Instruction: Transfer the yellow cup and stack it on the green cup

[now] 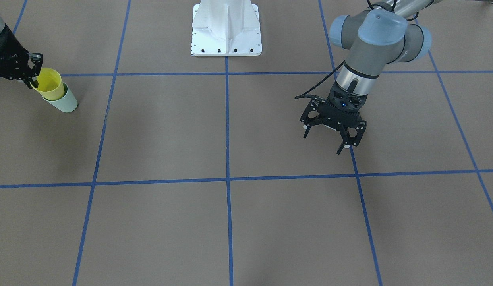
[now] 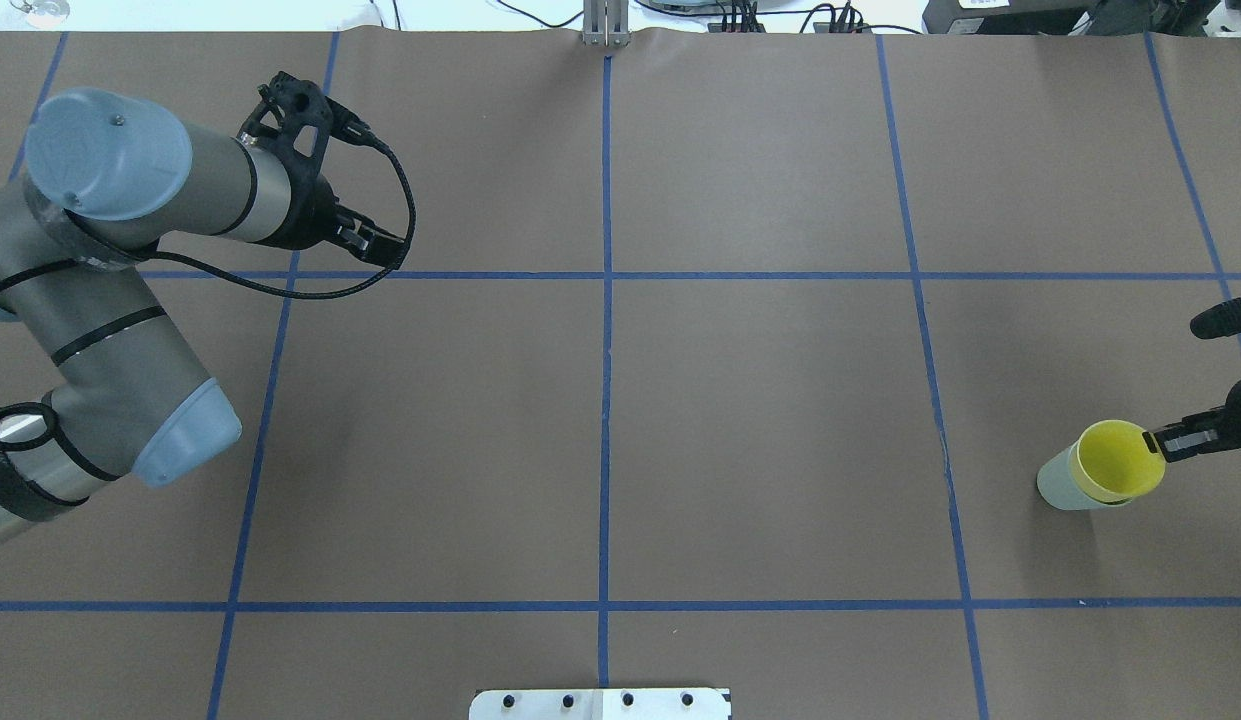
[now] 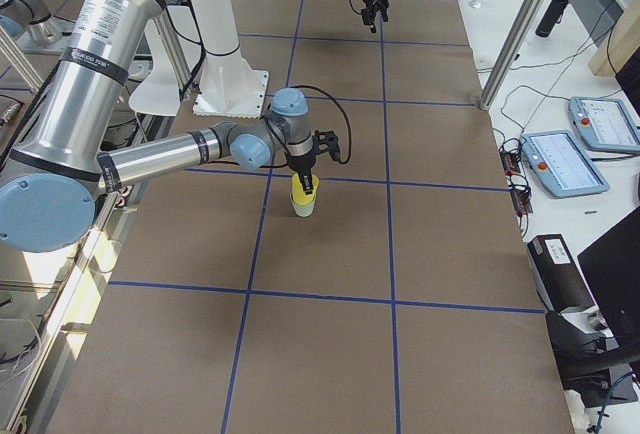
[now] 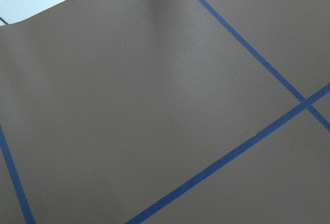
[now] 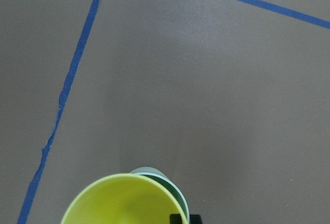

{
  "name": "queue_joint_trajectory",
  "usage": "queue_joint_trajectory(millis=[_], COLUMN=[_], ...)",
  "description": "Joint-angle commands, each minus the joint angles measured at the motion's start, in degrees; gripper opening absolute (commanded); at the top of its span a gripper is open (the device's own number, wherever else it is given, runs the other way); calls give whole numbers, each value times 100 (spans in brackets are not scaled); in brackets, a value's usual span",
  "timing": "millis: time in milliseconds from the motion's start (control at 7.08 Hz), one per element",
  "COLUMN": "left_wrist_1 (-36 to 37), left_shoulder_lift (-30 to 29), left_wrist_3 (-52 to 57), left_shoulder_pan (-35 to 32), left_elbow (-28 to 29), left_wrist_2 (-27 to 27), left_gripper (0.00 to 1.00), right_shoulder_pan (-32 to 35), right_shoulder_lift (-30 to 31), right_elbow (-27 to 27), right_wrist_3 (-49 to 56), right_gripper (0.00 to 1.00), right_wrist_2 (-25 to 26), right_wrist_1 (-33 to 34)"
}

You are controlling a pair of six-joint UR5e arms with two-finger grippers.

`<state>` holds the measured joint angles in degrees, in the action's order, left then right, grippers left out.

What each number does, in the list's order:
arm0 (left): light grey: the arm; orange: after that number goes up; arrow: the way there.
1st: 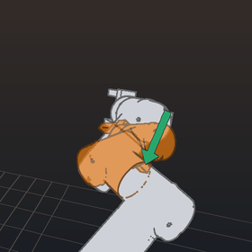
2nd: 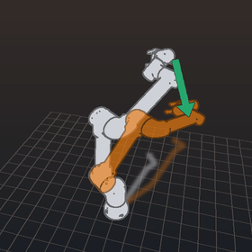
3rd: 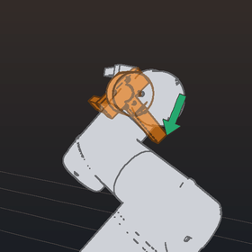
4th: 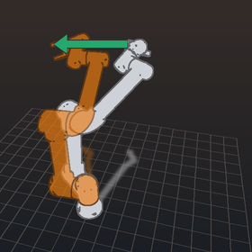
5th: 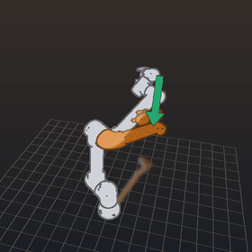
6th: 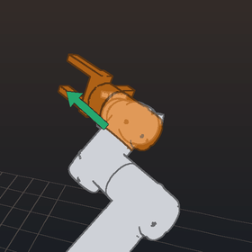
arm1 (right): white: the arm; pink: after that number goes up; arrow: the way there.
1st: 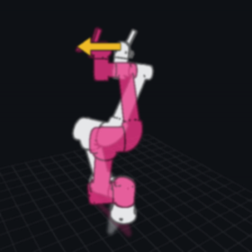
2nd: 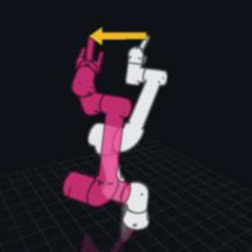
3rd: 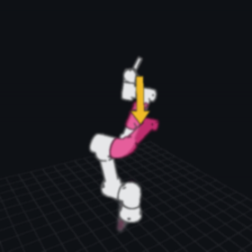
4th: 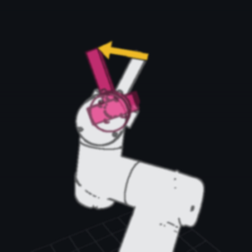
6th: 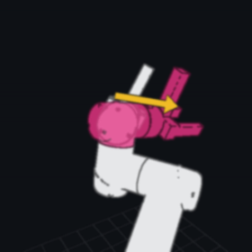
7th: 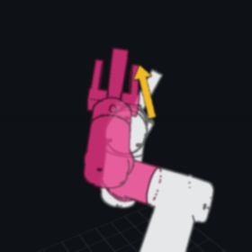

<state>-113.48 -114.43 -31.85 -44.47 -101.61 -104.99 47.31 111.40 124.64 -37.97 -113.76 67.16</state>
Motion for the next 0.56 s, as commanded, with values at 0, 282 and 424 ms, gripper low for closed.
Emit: queue_joint_trajectory(millis=[0,282,424], left_wrist_1=[1,106,341], left_shoulder_lift=[9,183,263], left_wrist_3=[-23,483,1470], left_shoulder_pan=[-18,-717,-1383], left_elbow=[18,184,472], left_wrist_2=[13,-553,-1071], left_gripper=[100,100,100], right_shoulder_pan=[-21,6,102], right_shoulder_lift=[-92,-294,-469], right_elbow=[-37,-177,-238], right_wrist_3=[-9,0,0], right_gripper=[100,100,100], right_wrist_2=[-145,-234,-208], right_wrist_1=[-1,-36,-62])
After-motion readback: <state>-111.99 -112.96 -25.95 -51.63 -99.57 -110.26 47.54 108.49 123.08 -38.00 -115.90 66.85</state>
